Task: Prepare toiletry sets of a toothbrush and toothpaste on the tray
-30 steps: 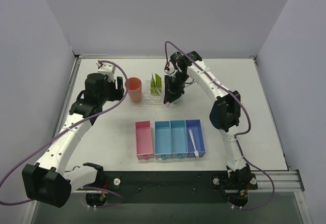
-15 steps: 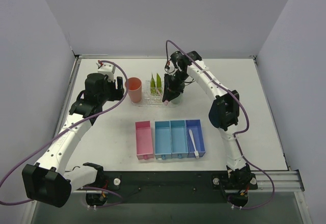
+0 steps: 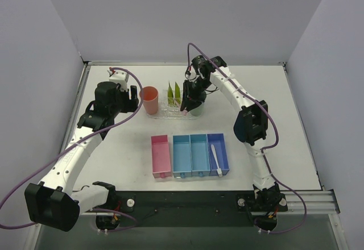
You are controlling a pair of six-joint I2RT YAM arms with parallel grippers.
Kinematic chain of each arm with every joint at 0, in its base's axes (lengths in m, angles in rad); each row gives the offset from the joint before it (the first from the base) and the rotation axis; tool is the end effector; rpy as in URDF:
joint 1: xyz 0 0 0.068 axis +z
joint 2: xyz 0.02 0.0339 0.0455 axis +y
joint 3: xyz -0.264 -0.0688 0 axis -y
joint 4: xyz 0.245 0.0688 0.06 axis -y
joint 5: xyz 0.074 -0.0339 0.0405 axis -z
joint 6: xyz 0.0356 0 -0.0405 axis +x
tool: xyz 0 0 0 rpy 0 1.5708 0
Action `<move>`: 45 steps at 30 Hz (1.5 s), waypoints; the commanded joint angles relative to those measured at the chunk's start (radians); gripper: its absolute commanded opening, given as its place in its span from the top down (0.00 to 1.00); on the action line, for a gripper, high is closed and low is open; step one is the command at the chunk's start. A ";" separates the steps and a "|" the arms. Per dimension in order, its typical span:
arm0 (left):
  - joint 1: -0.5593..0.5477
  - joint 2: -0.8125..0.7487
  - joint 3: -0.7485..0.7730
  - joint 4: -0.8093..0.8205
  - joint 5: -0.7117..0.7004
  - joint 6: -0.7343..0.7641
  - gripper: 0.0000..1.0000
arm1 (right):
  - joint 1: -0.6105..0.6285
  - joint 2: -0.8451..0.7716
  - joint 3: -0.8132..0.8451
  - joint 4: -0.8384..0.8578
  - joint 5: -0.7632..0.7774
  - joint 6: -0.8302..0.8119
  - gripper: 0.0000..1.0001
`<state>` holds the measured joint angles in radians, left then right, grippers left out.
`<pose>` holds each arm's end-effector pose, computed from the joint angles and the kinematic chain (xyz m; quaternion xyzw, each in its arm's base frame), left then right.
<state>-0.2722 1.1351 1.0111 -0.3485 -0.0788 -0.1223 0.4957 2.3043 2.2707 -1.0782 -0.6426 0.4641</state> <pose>0.2479 -0.0663 0.3322 0.0433 0.8515 -0.0693 0.5180 0.4200 0.2514 0.2695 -0.0864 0.9227 0.3724 0.0495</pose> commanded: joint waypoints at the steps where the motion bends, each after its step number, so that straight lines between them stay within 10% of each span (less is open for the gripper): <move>1: 0.008 -0.023 0.012 0.026 -0.009 0.004 0.23 | -0.009 0.003 0.032 -0.002 -0.009 0.010 0.75; 28: 0.008 -0.023 0.012 0.022 -0.007 0.006 0.23 | -0.008 -0.114 -0.048 0.084 0.055 0.021 0.53; 39: 0.008 -0.026 0.015 0.020 -0.001 0.004 0.23 | -0.005 -0.242 -0.157 0.126 0.109 -0.017 0.52; 45: 0.008 -0.026 0.017 0.019 0.005 -0.002 0.23 | 0.009 -0.380 -0.353 0.130 0.181 -0.143 0.70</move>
<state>-0.2718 1.1351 1.0111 -0.3485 -0.0780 -0.1226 0.4923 2.0449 2.0045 -0.9241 -0.5251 0.4183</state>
